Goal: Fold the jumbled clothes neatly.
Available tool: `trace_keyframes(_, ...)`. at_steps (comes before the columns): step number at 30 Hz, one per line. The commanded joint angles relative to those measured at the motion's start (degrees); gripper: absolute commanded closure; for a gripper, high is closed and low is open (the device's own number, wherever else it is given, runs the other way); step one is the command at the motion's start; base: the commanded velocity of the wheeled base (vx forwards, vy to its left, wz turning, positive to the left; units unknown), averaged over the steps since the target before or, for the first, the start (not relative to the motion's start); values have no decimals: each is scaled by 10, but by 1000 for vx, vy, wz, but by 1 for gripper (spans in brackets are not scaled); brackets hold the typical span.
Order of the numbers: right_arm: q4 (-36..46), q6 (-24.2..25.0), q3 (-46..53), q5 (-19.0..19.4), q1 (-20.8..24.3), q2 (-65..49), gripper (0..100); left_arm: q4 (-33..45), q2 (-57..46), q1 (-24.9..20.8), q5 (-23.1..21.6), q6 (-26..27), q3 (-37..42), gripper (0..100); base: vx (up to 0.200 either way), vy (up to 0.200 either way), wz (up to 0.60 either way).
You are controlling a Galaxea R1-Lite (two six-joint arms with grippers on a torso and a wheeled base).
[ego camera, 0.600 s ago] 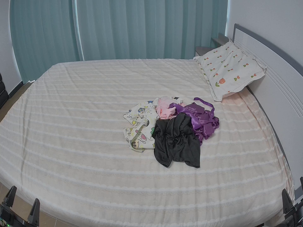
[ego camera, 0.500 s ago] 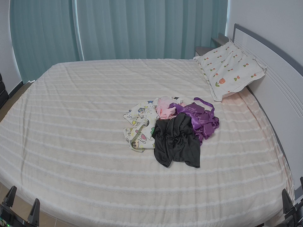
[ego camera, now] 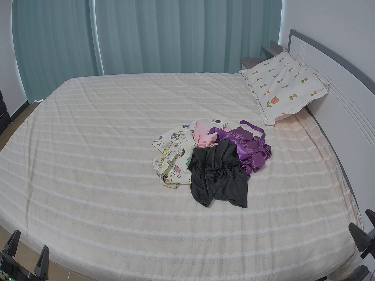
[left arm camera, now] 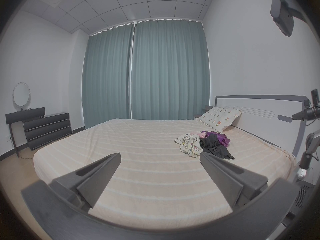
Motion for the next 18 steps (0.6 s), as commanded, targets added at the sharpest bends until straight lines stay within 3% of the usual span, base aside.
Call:
trace_keyframes(1,-101,80,-52,47,60,318,0,0,-5,0,0,0,9,0,0,0,0)
trace_keyframes(9,-332,116,-63,47,66,613,0,0,-5,0,0,1,9,0,0,0,0)
trace_keyframes(11,-339,118,-65,47,66,623,0,0,-5,0,0,1,9,0,0,0,0)
trace_keyframes(13,-419,128,-93,39,66,750,0,0,-5,0,0,1,9,0,0,0,0)
trace_keyframes(18,-499,146,-120,35,67,860,0,0,-5,0,0,1,9,0,0,0,0)
